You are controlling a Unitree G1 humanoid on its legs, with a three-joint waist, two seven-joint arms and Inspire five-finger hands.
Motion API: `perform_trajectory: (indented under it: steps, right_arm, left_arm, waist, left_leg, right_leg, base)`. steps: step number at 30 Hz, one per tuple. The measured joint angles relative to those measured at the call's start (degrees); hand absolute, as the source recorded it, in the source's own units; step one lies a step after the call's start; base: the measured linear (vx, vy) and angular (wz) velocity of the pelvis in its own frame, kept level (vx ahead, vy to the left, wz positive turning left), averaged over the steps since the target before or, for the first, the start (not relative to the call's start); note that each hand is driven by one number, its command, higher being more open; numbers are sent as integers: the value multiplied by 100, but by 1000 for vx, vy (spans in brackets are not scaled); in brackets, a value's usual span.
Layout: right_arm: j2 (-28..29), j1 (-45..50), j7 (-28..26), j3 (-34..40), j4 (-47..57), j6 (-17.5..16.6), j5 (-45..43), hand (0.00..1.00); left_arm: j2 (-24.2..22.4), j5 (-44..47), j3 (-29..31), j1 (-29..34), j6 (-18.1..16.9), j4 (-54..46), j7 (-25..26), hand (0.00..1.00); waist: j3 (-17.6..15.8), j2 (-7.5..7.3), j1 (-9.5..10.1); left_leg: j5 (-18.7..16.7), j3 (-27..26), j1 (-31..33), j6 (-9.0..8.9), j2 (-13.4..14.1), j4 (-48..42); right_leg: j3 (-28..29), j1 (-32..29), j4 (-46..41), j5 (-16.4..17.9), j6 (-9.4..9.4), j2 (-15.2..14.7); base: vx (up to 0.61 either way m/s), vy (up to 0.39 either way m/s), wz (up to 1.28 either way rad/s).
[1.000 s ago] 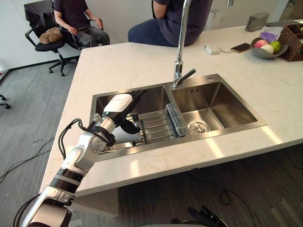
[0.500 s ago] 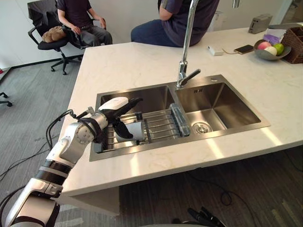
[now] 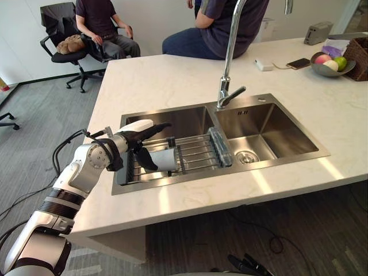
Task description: Walk over to the sink, pick up the cup, carry it to the dishwasher, place the cup inside the dishwasher, then close the dishwasher door
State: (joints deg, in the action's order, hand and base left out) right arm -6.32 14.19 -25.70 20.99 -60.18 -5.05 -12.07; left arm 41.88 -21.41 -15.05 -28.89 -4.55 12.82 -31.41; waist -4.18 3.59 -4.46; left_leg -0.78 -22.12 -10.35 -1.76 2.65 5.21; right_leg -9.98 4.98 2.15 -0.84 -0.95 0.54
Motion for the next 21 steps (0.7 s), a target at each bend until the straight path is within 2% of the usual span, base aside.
perform_trajectory:
  steps: [21]
  right_arm:
    - [11,-29,0,-9,11,10,47,100]
  left_arm:
    - [-514,-285,-10,30,63,834,25,100]
  waist:
    - [-3,-8,-120]
  left_leg:
    - [-38,-200,24,11,-4,3]
  right_leg:
    - [191,-17,182,-131,12,25]
  base:
    - [-4,-5,-5]
